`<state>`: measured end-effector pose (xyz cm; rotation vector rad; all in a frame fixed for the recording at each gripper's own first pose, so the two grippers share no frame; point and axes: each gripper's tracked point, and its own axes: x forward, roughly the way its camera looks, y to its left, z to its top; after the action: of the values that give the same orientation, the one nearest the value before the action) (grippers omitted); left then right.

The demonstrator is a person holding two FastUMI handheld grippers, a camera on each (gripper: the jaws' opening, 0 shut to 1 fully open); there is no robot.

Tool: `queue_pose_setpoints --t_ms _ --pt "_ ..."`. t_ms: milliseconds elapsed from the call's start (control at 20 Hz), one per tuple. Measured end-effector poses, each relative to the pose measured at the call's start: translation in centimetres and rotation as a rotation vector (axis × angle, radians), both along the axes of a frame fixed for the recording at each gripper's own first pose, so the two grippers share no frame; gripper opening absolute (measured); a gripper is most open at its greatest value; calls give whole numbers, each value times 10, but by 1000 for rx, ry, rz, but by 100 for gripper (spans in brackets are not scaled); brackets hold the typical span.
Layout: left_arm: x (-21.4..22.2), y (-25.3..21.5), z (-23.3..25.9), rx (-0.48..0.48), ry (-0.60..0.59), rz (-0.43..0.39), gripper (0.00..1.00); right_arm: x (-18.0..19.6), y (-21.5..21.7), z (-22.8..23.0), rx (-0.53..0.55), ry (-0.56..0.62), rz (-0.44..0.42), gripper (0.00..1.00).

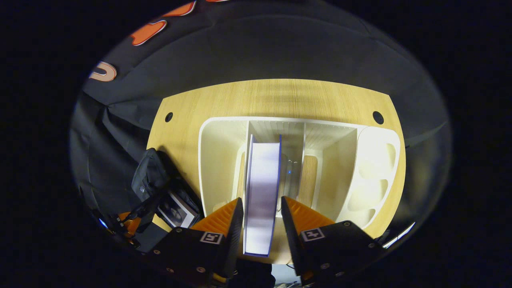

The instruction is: Open the schoolbag, grab two books from the bookshelf and put them into the schoolbag.

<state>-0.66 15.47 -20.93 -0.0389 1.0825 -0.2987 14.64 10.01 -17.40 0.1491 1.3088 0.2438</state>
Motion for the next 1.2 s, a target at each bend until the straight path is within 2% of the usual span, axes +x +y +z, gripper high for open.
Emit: queue_pose_setpoints --t_ms 50,100,150,200,350,550,800,1200 --pt "-1 -1 -1 0 7 8 5 1 -3 0 -5 -3 2 47" --pt "-2 -2 -1 1 11 15 5 4 -5 0 -12 -14 -2 45" --pt "-3 -3 -1 2 15 20 5 5 -8 0 -26 -20 -10 33" --pt "-4 -5 -1 6 16 24 5 8 -15 -1 -45 -27 -20 41" --pt "-6 -8 -1 21 20 20 5 3 -26 -3 -50 -22 -49 33" --pt "-7 -8 -3 12 3 -20 5 -18 -34 9 -76 -52 -96 31" --pt "-7 2 -6 -21 -3 -129 5 -67 -40 38 -77 -92 -202 30" --pt "-2 11 -9 -66 -26 -331 5 -159 -20 66 -63 -108 -380 30"
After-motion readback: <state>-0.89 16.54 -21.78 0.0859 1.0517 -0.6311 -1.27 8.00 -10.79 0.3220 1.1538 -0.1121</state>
